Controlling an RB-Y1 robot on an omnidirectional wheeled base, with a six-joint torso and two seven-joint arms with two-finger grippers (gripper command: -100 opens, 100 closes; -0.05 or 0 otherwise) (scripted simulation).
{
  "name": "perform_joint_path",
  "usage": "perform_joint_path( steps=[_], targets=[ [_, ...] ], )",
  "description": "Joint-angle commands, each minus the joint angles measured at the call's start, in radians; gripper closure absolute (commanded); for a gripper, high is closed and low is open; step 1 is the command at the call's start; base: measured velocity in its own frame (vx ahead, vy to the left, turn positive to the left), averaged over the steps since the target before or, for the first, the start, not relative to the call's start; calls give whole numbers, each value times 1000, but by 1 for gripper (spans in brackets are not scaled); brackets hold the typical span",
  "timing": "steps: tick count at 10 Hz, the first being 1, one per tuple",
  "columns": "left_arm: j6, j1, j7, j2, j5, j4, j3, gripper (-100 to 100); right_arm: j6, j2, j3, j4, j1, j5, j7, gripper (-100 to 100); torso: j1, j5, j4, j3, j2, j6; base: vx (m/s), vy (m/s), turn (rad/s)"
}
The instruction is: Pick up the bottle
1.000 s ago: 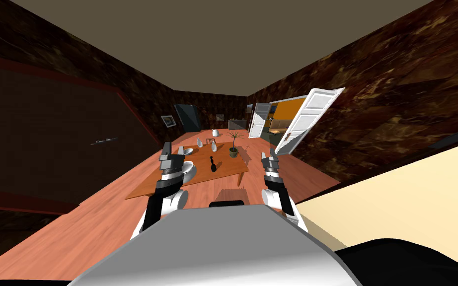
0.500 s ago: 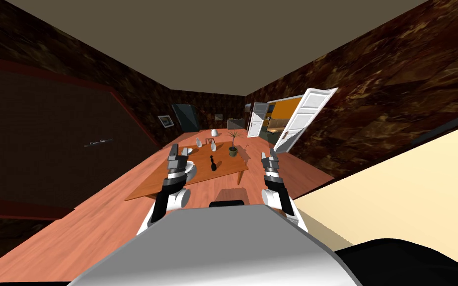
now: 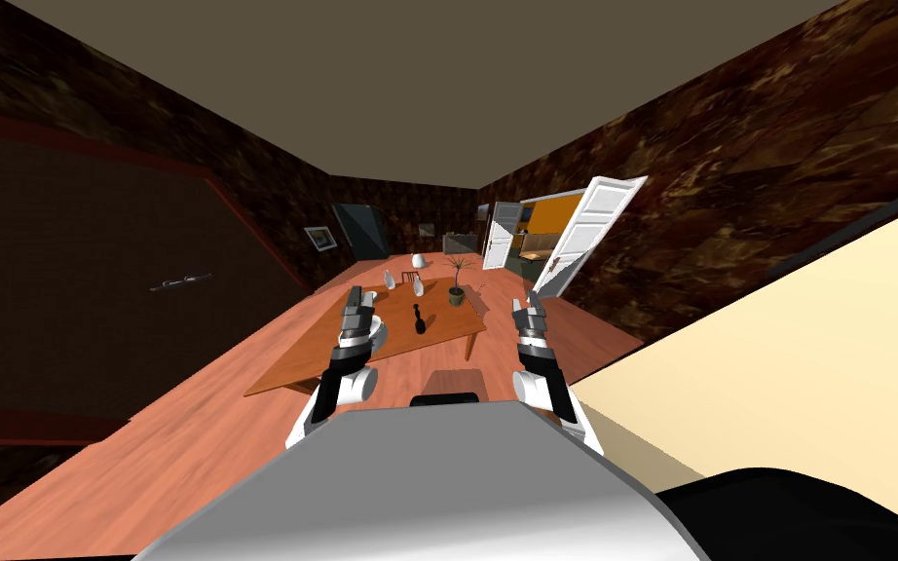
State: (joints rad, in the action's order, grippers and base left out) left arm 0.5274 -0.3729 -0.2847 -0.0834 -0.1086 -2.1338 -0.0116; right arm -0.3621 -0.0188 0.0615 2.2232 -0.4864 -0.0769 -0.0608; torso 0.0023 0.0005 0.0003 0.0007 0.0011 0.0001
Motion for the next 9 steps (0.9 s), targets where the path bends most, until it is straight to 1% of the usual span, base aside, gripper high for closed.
perform_joint_path(
  steps=[1, 2, 3, 4, 5, 6, 7, 8, 9],
  targets=[
    [22, 1, -15, -5, -1, 33, -2, -100, 0, 0, 0, 0, 0, 0, 0, 0, 0, 0, 0, 0, 0, 0, -22, 31, -36],
    [43, 17, -44, -13, -4, 71, -3, -100, 0, 0, 0, 0, 0, 0, 0, 0, 0, 0, 0, 0, 0, 0, -28, 37, -60],
    [43, 17, -44, -13, -4, 81, -3, -100, 0, 0, 0, 0, 0, 0, 0, 0, 0, 0, 0, 0, 0, 0, -24, 34, -40],
    [64, 34, -76, -21, -6, 117, -2, -100, 0, 0, 0, 0, 0, 0, 0, 0, 0, 0, 0, 0, 0, 0, -36, 44, -77],
    [64, 34, -76, -21, -6, 134, -2, -100, 0, 0, 0, 0, 0, 0, 0, 0, 1, 0, 0, 0, 1, 0, -30, 38, -53],
    [87, 51, -109, -29, -7, 171, -2, -100, 0, 0, 0, 0, 0, 0, 0, 0, 1, 0, 0, 0, 0, 0, -30, 37, -89],
    [87, 51, -109, -29, -7, 189, -2, -100, 0, 0, 0, 0, 0, 0, 0, 0, 0, 0, 0, 0, 1, 0, -21, 34, -41],
    [111, 69, -144, -37, -8, 223, -1, -100, 0, 0, 0, 0, 0, 0, 0, 0, 0, 0, 0, 0, 0, 0, -23, 47, -81],
    [111, 69, -144, -37, -8, 247, -1, -100, 0, 0, 0, 0, 0, 0, 0, 0, 1, 0, 0, 0, 0, 0, -22, 42, -58]
  ],
)
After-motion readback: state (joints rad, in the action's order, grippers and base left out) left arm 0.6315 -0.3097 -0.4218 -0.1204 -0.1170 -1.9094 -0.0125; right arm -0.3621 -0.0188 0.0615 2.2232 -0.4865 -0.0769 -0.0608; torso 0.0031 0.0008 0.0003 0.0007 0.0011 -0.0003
